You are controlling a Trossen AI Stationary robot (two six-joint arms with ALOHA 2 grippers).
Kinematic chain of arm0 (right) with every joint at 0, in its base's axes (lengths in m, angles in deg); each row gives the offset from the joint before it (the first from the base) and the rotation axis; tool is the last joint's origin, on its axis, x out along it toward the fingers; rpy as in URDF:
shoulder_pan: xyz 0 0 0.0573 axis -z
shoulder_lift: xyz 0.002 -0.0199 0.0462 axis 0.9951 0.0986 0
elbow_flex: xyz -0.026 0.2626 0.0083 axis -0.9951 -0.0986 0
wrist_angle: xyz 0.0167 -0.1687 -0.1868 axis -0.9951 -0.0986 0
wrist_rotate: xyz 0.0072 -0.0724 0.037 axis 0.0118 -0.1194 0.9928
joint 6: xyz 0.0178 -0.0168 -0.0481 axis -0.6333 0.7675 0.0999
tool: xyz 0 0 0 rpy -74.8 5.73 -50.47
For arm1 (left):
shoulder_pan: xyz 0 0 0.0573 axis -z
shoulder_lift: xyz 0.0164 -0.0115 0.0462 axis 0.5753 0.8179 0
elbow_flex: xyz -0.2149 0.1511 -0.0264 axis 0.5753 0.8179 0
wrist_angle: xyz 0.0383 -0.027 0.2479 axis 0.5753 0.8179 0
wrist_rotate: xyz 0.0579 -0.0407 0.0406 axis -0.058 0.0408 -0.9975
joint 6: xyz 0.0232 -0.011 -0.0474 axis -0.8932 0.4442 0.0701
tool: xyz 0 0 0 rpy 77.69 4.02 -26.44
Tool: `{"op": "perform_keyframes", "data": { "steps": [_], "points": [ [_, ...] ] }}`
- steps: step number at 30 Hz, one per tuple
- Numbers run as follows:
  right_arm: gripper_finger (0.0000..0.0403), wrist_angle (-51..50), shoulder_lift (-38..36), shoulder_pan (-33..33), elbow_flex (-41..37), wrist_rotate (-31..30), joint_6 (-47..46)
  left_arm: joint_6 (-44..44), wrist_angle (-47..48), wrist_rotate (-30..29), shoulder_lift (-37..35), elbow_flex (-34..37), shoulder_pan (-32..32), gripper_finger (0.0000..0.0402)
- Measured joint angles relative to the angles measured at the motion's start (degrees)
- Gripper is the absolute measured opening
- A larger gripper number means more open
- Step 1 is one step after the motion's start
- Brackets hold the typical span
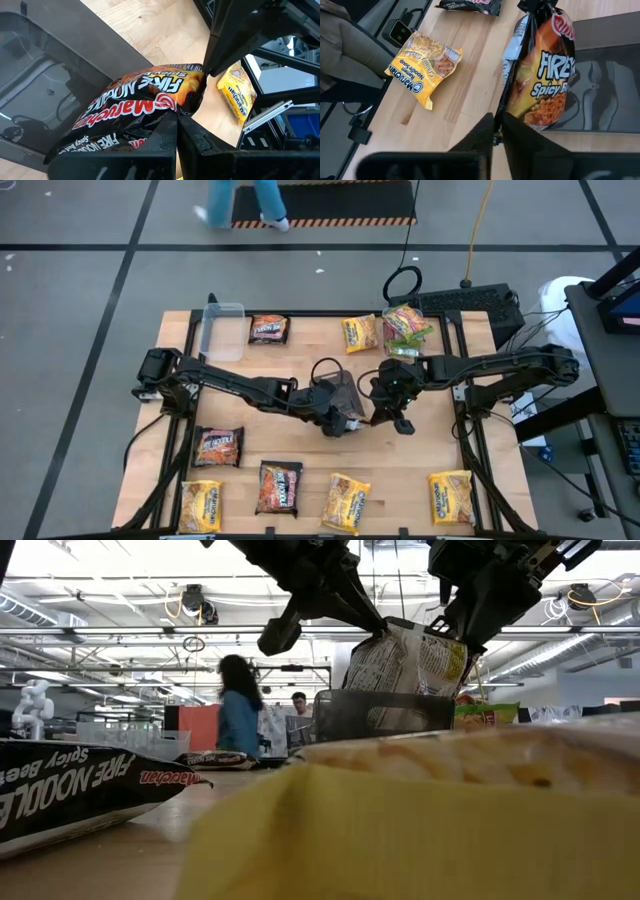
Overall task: Sort Maruchan noodles
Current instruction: Put the middle right black noodle pack into the black bin
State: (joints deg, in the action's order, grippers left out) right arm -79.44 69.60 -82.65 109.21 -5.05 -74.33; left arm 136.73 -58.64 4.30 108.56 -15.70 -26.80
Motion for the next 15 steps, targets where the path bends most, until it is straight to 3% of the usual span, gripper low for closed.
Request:
{"op": "perform_keyframes", "data": {
  "steps": [3,15],
  "points": [
    [0.0004,0.0,0.0,0.0,0.0,0.0,0.0,0.0,0.0,0.0,0.0,0.0,0.0,0.0001],
    [0.0,1.1,0.0,0.0,0.0,0.0,1.4,0.1,0.8,3.5,0.0,0.0,-0.6,0.0001]
  ]
}}
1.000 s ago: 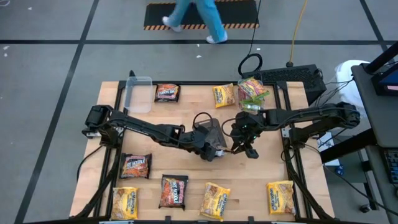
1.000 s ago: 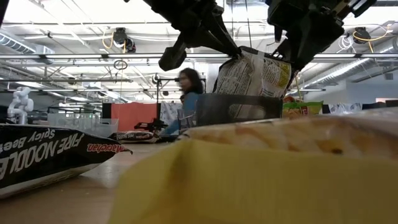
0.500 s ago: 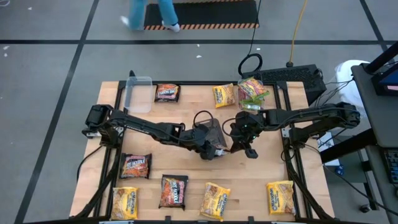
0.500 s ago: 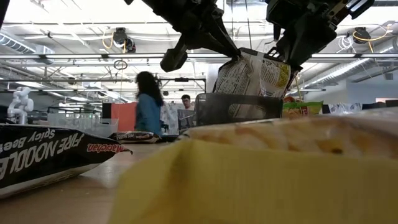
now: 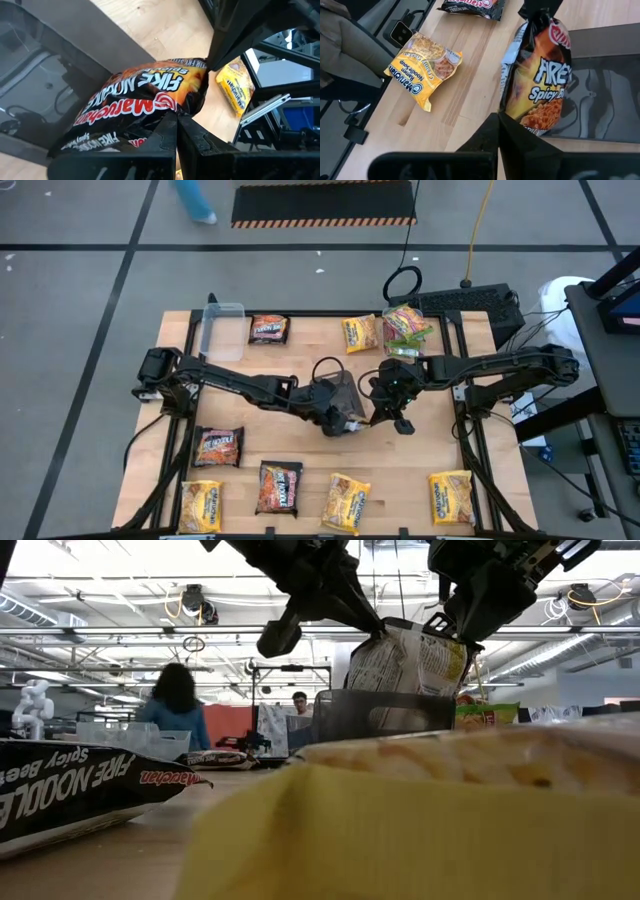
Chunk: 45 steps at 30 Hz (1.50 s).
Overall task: Sort Maruchan noodles
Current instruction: Put the middle right black noodle pack into the black bin
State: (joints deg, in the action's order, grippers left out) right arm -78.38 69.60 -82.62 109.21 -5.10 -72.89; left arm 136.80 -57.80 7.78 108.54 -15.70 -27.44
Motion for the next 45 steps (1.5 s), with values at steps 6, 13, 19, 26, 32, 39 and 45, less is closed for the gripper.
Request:
{"op": "perform_keyframes", "data": {
  "steps": [6,13,19,26,32,39,45],
  "points": [
    [0.0,0.0,0.0,0.0,0.0,0.0,-0.1,0.6,1.3,2.3,0.0,0.0,0.0,0.0001],
    [0.0,1.0,0.0,0.0,0.0,0.0,0.0,0.7,3.4,2.5,0.0,0.0,0.0,0.0001],
    [0.0,2.7,0.0,0.0,0.0,-0.7,0.1,0.6,3.4,3.9,0.0,0.0,0.0,0.0016],
    [0.0,2.6,0.0,0.1,0.0,-1.9,-0.1,-1.1,3.0,3.9,0.0,0.0,-0.2,0.0039],
    [0.0021,3.0,0.0,0.1,0.0,-2.0,0.0,-1.1,3.0,4.1,0.0,0.0,-0.2,0.0049],
    [0.0065,3.7,0.0,0.1,0.0,-5.0,0.6,-1.0,2.9,4.0,0.0,0.0,-0.2,0.0049],
    [0.009,6.0,0.0,0.1,0.0,-6.3,2.3,-3.1,3.1,5.3,0.0,0.0,-1.0,0.0049]
  ]
}}
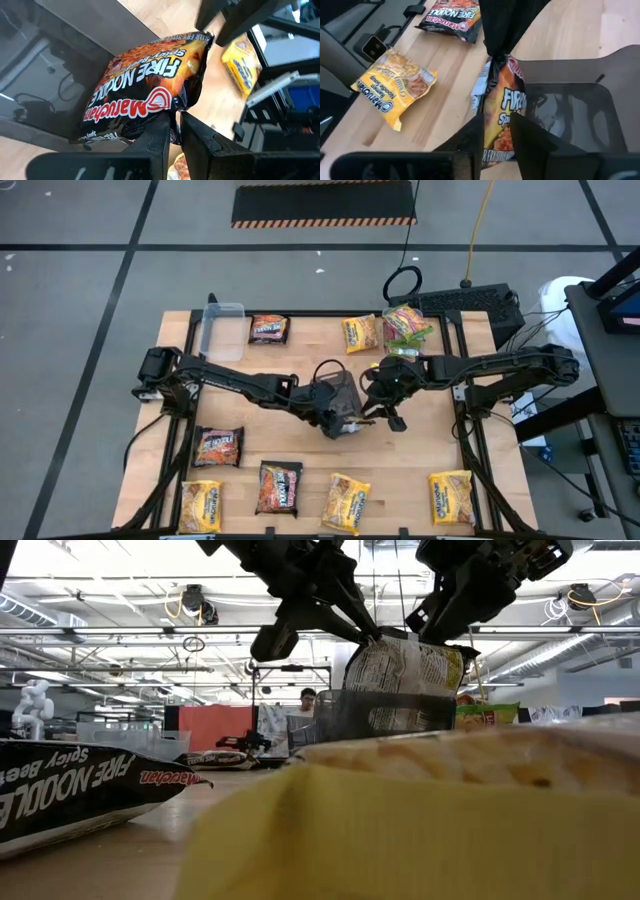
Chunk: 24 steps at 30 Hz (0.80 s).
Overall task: Sort Maruchan noodles
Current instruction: Put the middle right black noodle pack into the black bin
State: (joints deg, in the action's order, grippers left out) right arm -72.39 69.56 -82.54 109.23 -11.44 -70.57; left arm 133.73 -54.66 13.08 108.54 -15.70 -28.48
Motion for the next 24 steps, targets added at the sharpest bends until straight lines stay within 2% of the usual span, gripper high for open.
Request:
{"op": "perform_keyframes", "data": {
  "steps": [3,9,15,21,24],
  "points": [
    [0.0094,0.0,-0.2,0.0,0.0,-1.2,0.0,-0.5,0.1,2.5,0.0,0.0,-0.7,0.0049],
    [0.0094,0.0,-0.7,0.0,0.0,-1.4,-0.1,-1.1,2.2,2.9,-0.8,0.0,-0.6,0.0049],
    [0.0094,0.4,-0.7,0.0,0.0,-1.4,-0.5,-3.7,5.6,0.2,-4.3,0.0,-0.5,0.0049],
    [0.0094,1.4,-0.7,0.1,0.0,-1.5,-0.3,-5.7,8.2,-0.2,-5.6,0.0,-0.5,0.0049],
    [0.0093,1.0,-0.6,0.5,0.0,-4.3,0.2,-8.2,10.9,-0.3,-5.5,0.0,-0.6,0.0049]
  ]
}}
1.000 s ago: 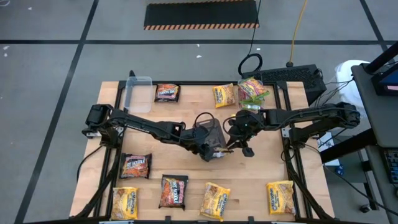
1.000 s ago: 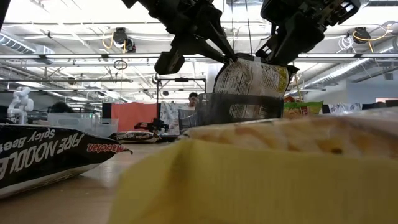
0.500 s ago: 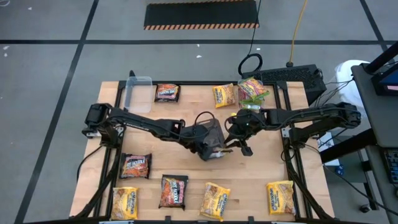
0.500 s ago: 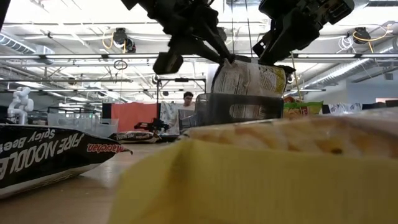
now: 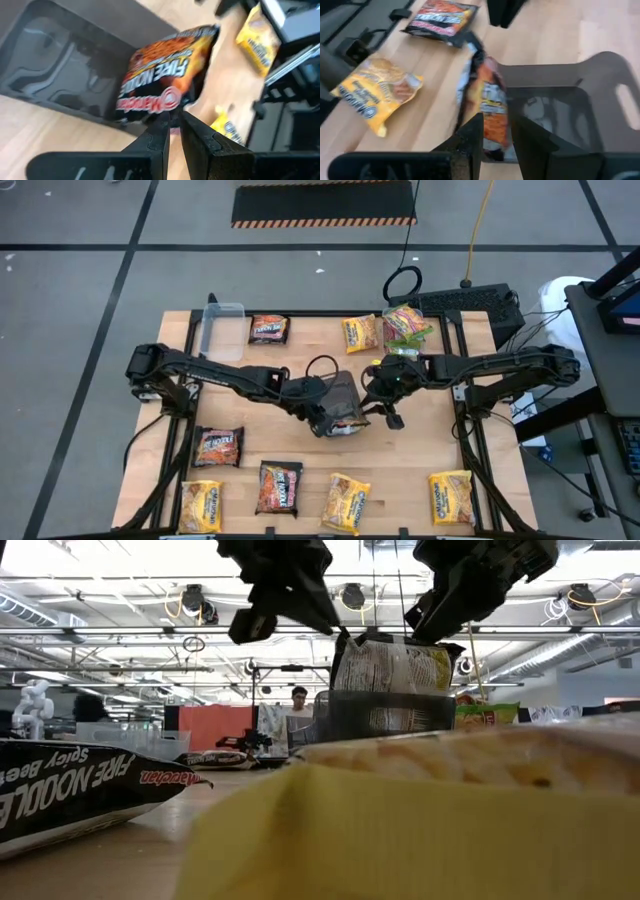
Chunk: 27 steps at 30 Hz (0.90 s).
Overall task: Sort Maruchan noodles
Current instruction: Put the middle right black noodle pack into the black bin, then put the bottom middle yellow noodle pack into the left transparent bin
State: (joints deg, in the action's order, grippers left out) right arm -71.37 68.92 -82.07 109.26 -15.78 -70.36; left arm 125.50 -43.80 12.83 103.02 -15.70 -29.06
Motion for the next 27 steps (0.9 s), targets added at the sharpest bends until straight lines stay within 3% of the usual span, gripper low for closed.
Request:
{"op": "perform_keyframes", "data": {
  "steps": [5,13,17,23,27],
  "points": [
    [0.0093,-0.2,0.0,1.2,0.0,-5.5,-0.8,-3.5,3.5,-0.7,0.1,0.0,-1.0,0.0049],
    [0.0093,-0.2,-0.5,1.9,0.0,-6.0,-1.6,-8.7,7.7,-7.4,0.1,0.0,-3.9,0.0049],
    [0.0093,-0.3,-1.4,1.9,0.0,-6.1,-1.6,-11.1,11.4,-7.4,0.1,0.0,-5.9,0.0049],
    [0.0093,-0.2,-6.7,2.9,0.0,-6.1,-1.6,-12.7,25.7,-6.8,0.1,0.0,-7.4,0.0049],
    [0.0093,-0.2,-12.0,4.3,0.0,-6.1,-4.6,-15.9,35.2,-0.9,0.1,0.0,-7.0,0.0049]
  ]
}}
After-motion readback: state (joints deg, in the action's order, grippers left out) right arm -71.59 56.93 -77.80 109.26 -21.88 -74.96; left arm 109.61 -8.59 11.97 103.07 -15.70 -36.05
